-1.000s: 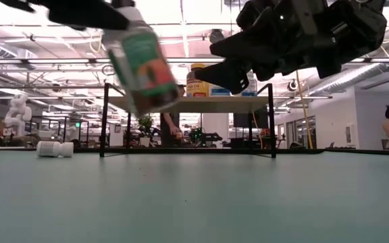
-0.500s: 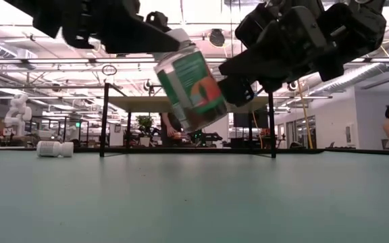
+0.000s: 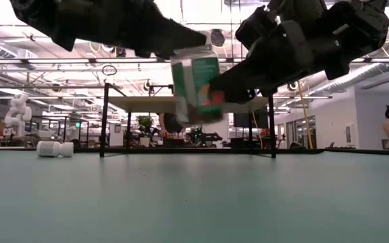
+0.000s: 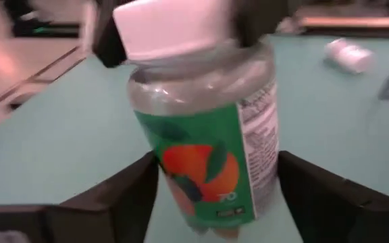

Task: Pick and place medicine bottles onto shelf by color
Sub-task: Put the green medicine bottle on the shelf, then put the white medicine bottle on the shelf

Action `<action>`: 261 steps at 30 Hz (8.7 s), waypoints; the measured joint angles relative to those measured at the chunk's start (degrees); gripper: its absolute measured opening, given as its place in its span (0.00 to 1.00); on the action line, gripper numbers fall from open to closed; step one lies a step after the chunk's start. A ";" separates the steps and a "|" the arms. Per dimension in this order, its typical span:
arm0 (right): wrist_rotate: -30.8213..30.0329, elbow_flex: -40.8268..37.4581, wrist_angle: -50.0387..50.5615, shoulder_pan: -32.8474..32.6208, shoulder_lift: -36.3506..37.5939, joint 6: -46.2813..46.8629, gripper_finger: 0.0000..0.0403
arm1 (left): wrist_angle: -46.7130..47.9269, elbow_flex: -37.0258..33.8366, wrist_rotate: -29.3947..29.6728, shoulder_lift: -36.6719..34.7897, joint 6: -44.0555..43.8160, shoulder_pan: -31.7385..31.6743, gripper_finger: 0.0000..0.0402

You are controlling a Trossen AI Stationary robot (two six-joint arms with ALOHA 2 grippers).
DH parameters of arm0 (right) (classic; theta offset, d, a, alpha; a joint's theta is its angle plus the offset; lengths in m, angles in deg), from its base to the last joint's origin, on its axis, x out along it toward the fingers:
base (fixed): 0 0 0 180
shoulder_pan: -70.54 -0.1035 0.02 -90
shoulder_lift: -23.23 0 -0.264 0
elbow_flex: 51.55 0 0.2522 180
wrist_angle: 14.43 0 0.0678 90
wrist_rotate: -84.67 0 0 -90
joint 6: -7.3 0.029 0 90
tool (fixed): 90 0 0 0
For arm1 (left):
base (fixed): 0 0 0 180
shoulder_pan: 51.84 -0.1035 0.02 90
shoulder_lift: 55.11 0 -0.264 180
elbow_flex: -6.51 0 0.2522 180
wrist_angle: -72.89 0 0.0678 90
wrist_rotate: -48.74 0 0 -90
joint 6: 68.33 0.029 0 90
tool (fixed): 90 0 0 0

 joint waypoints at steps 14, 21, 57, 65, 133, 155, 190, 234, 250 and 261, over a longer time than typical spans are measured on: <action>-13.90 -0.05 -1.96 -2.10 0.00 -7.62 0.37 | 8.25 0.11 6.24 -3.49 -11.87 0.53 0.98; -13.66 -0.07 -0.35 0.48 0.00 -4.19 0.33 | 11.64 0.13 13.59 -4.83 -16.86 0.74 0.92; -5.78 13.95 13.97 3.41 -12.05 3.98 0.66 | 35.38 0.09 18.20 -12.73 -41.28 0.98 0.74; -4.74 1.30 -10.18 2.07 -3.05 4.79 0.66 | 34.76 0.11 33.48 -20.28 -33.22 7.96 0.63; -10.89 -5.21 -25.33 -2.73 0.15 -5.09 0.73 | -20.25 0.20 2.97 4.41 -0.98 0.79 0.69; -24.35 5.83 23.88 -2.86 18.10 5.43 0.73 | 19.69 0.17 14.10 -2.33 -8.04 1.34 0.70; -16.83 17.19 24.25 -2.36 -0.15 -4.23 0.56 | 14.86 0.11 11.07 3.50 -12.98 -2.24 0.71; -9.31 43.75 39.46 27.03 -0.80 -13.06 0.57 | 16.45 0.17 16.16 3.49 -19.31 -5.52 0.83; -9.36 43.79 43.87 30.32 -2.19 -10.34 0.64 | 16.45 0.15 16.14 3.49 -19.29 -5.57 0.84; -11.02 43.66 44.44 30.05 -0.91 -9.28 0.74 | 17.79 0.15 16.14 3.49 -19.62 -5.57 0.84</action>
